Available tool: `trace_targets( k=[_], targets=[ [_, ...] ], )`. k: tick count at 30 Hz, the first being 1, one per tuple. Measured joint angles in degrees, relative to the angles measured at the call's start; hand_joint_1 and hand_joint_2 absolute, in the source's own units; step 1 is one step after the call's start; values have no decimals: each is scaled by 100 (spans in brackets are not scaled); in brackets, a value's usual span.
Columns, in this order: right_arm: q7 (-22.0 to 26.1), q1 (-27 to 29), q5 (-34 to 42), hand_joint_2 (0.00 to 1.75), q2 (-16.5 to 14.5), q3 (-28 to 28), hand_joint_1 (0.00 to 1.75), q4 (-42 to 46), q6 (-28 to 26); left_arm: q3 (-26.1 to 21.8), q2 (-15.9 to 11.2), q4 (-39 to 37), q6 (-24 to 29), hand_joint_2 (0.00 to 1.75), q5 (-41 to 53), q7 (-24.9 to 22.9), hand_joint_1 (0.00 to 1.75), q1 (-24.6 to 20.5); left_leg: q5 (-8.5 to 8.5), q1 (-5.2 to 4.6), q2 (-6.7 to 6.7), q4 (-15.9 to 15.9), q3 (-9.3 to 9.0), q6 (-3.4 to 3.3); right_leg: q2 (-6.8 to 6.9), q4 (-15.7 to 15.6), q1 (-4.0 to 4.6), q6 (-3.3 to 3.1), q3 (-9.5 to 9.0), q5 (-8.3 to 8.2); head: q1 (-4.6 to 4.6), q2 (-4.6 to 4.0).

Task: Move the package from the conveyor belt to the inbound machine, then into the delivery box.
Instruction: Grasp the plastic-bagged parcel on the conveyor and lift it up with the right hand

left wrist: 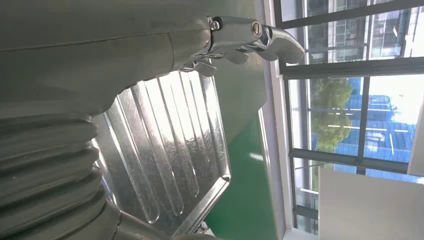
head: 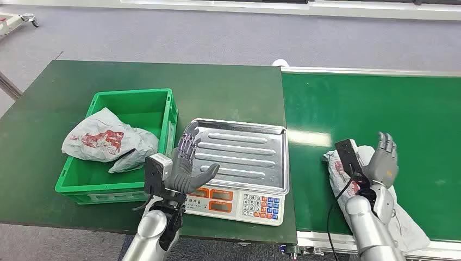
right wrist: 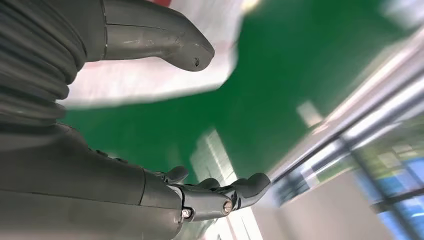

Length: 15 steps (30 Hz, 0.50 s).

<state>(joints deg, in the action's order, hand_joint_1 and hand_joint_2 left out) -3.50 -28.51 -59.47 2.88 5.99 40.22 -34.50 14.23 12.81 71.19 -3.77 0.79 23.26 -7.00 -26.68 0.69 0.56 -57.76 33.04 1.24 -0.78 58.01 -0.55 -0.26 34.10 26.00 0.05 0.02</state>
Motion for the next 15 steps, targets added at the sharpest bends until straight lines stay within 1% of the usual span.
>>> trace_targets(
  k=[2,3,4,5,7,10,12,15],
  targets=[
    [-449,-125,-351,175,88,-51,0,-266,88,0,0,10,-3,175,-7,-13,0,1,0,0,2,0,0,0,2,0,0,0,-1,0,0,0],
    [-823,-237,-633,175,167,-94,0,-514,200,0,0,19,-7,175,-13,-27,0,1,0,0,4,0,0,0,4,0,0,0,-2,0,1,0],
    [-1074,-323,-792,175,227,-125,0,-742,375,0,0,25,-11,175,-19,-46,0,1,0,0,5,0,0,1,5,0,0,1,-2,0,0,0],
    [-1208,-383,-844,175,268,-141,0,-948,596,0,0,33,-18,175,-24,-68,0,2,0,0,5,0,0,1,5,0,0,1,-1,0,1,0],
    [-1226,-436,-706,175,297,-129,0,-1309,1123,0,0,51,-32,175,-42,-107,0,2,0,0,5,0,-1,1,5,0,0,1,-1,0,0,0],
    [-1013,-410,-353,175,225,-33,0,-1689,1877,0,0,69,-57,175,-68,-146,0,2,-2,2,3,0,-2,2,3,0,3,0,0,1,-1,0],
    [-914,-425,-169,175,152,76,0,-1843,2228,1,0,70,-76,175,-74,-161,0,1,-6,6,-6,1,-12,6,-8,0,8,-1,-5,2,-1,0],
    [-867,-460,-16,175,59,221,0,-2003,2535,2,0,69,-113,175,-93,-168,0,-4,-16,11,-18,1,-40,9,-19,-2,13,-3,-28,8,-1,0]
  ],
)
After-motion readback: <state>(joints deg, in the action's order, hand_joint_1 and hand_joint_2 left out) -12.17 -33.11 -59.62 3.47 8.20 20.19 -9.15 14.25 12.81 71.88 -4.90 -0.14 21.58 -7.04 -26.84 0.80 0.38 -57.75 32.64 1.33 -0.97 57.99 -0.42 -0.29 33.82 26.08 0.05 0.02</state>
